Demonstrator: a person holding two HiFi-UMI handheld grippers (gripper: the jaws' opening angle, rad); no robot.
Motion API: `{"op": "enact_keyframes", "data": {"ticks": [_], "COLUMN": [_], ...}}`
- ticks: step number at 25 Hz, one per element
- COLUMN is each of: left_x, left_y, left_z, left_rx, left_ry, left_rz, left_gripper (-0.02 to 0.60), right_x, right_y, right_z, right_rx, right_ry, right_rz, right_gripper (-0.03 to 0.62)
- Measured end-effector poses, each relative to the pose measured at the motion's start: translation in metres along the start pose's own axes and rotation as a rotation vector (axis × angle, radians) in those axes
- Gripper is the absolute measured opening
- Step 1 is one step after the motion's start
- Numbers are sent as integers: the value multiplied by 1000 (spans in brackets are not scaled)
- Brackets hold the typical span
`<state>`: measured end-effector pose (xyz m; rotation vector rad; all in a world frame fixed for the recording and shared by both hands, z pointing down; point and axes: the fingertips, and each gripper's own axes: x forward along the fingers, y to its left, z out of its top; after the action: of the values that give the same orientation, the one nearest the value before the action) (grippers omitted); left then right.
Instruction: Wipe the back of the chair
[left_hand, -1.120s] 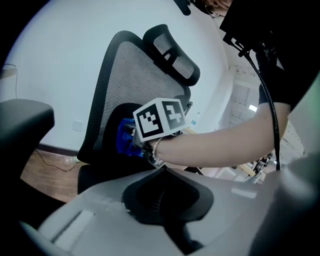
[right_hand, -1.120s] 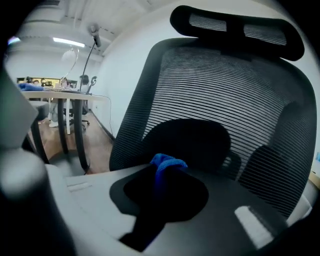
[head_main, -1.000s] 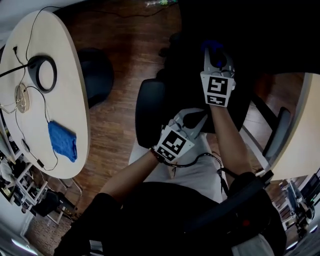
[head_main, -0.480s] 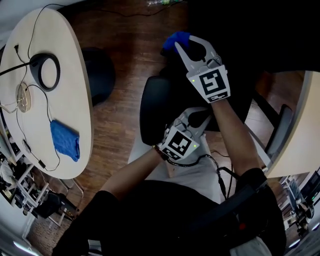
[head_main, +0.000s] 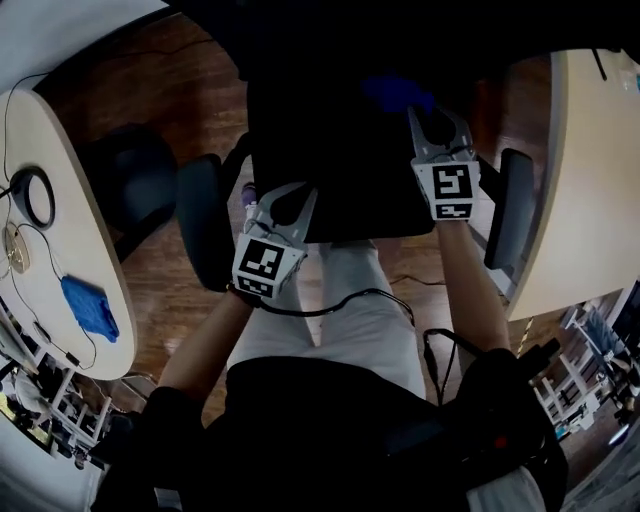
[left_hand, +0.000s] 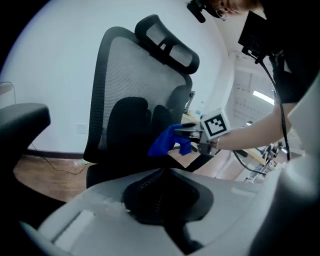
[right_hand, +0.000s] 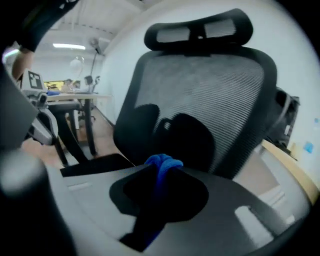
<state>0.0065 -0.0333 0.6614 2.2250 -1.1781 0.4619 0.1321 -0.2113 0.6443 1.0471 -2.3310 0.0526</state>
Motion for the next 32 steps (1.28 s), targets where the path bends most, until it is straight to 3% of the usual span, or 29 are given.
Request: {"op": "enact_keyframes", "data": {"ticks": [3, 8, 10, 16, 22, 27, 32], "left_x": [14, 34, 38, 23, 0, -17, -47], "left_y": [-2, -9, -12, -12, -7, -4, -1], "left_z": [0, 11, 17, 21, 25, 49, 78], "left_rx": [-40, -95, -116, -138, -137, -152, -148], "left_ry": [7, -24, -41, -67, -126, -208, -284], "left_rz": [42, 96, 107, 148, 152, 125, 88], "left_gripper": [5, 5, 5, 5, 6, 5, 5], "right_x": [-24, -3, 16, 41, 68, 110, 141], "right_y": [-52, -96, -107, -113, -73, 9, 61], "right_z": [-63, -118, -131, -130, -95, -35, -14], "right_rx": [102, 264, 291, 222, 75, -84, -55], "right_ry": [118, 207, 223, 226, 169, 108, 120], "right_rz": [-159, -292, -308, -296, -191, 2, 76], "right_gripper": [48, 48, 48, 48, 48, 48, 48]}}
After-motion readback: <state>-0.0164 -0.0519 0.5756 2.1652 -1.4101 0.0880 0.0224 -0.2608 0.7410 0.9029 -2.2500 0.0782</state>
